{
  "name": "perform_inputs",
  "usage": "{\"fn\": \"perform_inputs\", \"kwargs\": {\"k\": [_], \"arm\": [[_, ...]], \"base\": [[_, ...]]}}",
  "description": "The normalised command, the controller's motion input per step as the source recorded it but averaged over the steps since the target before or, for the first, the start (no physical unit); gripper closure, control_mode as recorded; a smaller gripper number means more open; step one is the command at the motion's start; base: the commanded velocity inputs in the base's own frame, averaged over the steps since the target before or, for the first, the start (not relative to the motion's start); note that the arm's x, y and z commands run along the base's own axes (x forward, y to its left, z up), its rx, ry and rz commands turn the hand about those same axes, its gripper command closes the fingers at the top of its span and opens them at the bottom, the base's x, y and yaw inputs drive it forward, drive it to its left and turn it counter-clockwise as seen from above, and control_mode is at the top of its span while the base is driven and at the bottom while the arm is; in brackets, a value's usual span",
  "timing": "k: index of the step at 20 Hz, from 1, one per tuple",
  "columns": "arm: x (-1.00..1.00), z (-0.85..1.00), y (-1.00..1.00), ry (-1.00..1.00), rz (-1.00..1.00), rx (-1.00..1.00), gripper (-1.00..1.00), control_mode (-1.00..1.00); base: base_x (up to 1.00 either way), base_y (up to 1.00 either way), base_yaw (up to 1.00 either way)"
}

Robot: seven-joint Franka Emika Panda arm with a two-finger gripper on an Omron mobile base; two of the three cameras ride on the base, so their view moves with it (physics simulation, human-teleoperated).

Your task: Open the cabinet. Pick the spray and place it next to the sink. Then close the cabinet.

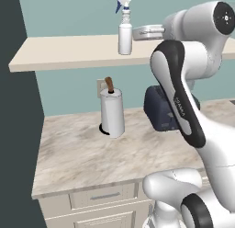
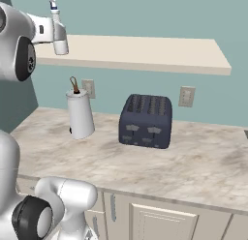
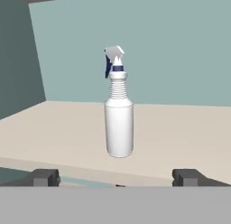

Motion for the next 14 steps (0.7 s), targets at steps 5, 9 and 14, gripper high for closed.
{"fn": "perform_inputs", "kwargs": {"k": [5,9,14], "arm": [[0.27,0.00,0.00,0.13,0.00,0.00,-1.00,-1.00],[0.21,0.00,0.00,0.14,0.00,0.00,-1.00,-1.00],[0.18,0.00,0.00,0.10,0.00,0.00,-1.00,-1.00]], "base": [[0.00,0.00,0.00],[0.00,0.00,0.00],[0.00,0.00,0.00]]}}
